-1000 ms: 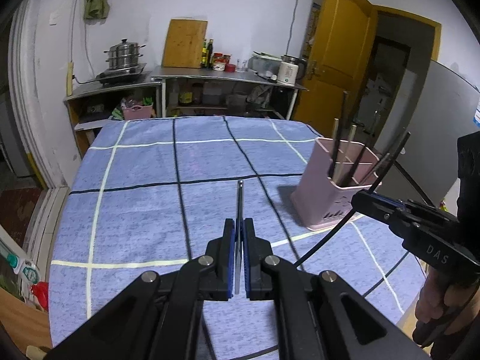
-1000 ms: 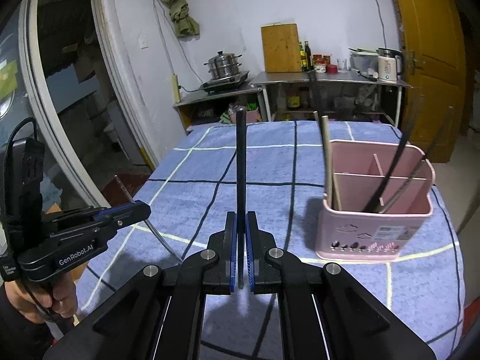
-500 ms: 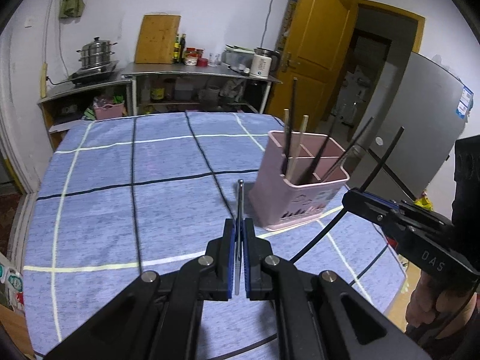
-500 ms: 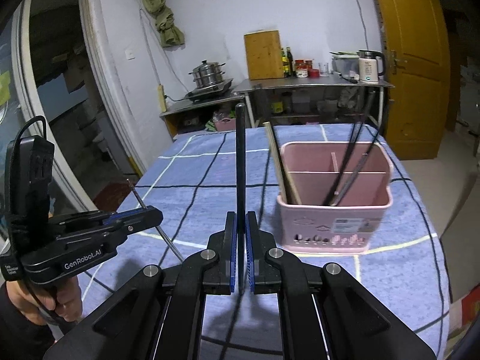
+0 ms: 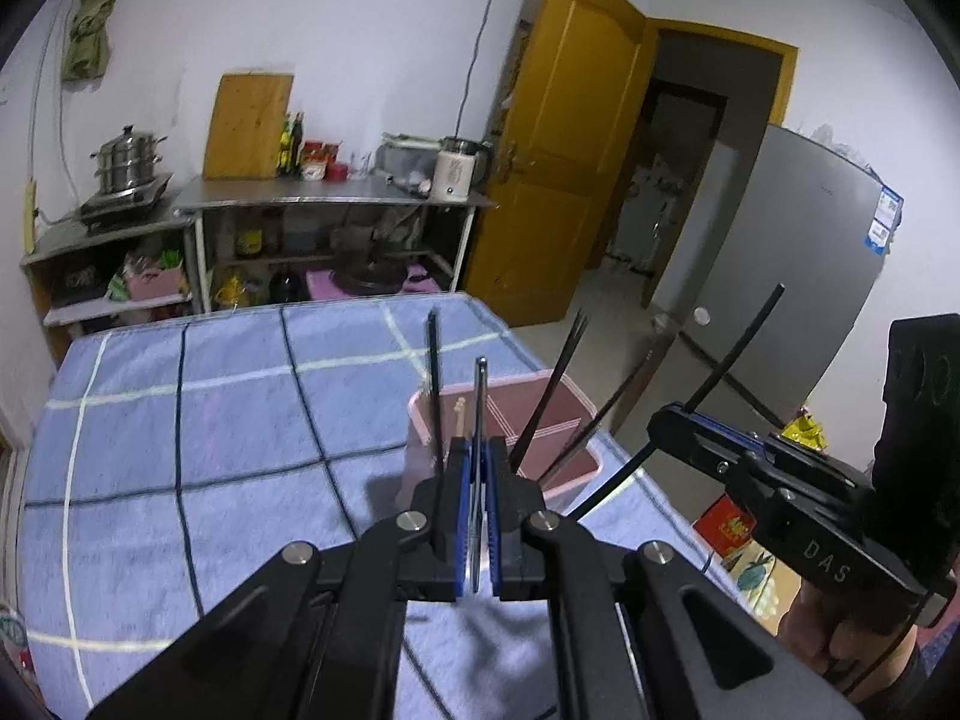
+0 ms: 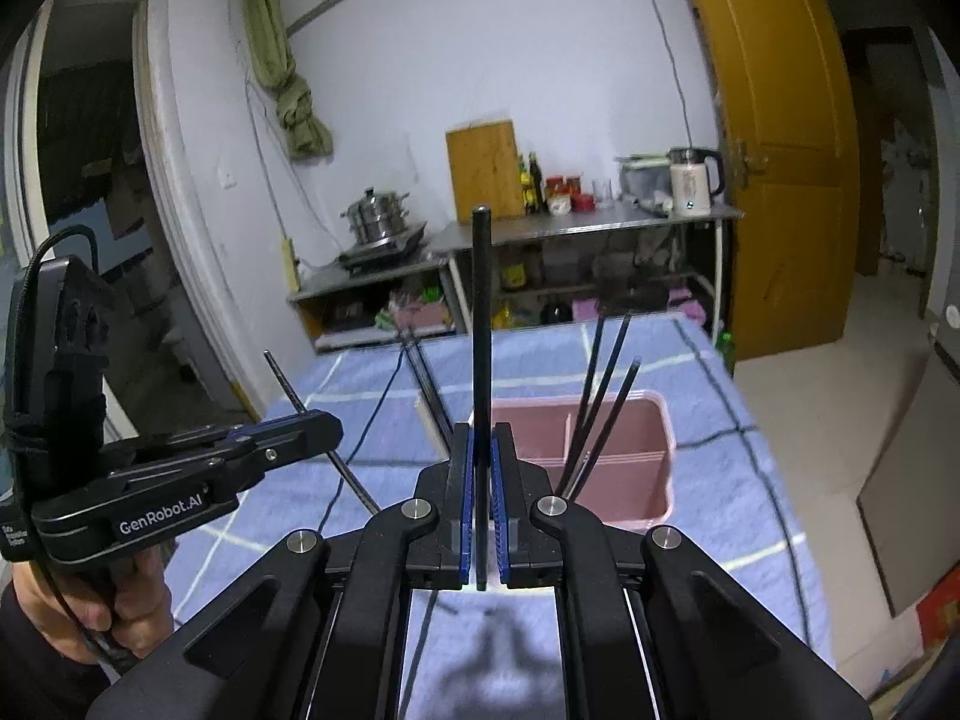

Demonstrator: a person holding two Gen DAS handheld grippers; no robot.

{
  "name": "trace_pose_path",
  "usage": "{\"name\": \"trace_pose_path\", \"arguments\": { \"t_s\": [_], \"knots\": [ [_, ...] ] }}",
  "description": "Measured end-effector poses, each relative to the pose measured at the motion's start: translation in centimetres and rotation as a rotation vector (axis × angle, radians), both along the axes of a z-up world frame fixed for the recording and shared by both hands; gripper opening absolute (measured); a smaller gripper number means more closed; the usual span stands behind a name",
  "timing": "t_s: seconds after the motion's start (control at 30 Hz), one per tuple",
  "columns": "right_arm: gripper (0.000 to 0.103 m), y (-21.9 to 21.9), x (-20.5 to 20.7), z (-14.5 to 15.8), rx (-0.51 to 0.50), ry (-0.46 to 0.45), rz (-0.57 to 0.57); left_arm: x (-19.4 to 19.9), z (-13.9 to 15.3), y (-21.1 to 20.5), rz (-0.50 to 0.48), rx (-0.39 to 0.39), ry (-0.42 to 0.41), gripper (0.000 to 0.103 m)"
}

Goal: Organize utensils
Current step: 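Lift both black chopsticks and carry them over the pink basket, then lower the chopsticks into the basket and open both tools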

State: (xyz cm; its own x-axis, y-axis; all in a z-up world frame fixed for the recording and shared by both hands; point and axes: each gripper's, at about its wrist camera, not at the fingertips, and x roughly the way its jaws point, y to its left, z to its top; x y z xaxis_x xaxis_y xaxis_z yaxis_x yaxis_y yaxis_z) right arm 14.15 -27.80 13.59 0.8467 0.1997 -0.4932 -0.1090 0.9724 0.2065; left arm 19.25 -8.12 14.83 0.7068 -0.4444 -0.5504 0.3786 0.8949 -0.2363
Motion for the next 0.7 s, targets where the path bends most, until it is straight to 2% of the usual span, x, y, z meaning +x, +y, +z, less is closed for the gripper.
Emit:
{"name": "trace_pose_path", "arguments": {
  "t_s": [0.27,0.7],
  "knots": [
    [0.005,-1.2,1.5,2.5,-0.009,-0.065,-0.028,2.6,2.0,-1.2,0.003,-0.016,-0.037,0.005],
    [0.005,-1.4,4.7,-0.6,-0.023,-0.024,-0.043,6.3,-1.1,-4.0,-0.018,0.047,-0.001,0.005]
  ]
}}
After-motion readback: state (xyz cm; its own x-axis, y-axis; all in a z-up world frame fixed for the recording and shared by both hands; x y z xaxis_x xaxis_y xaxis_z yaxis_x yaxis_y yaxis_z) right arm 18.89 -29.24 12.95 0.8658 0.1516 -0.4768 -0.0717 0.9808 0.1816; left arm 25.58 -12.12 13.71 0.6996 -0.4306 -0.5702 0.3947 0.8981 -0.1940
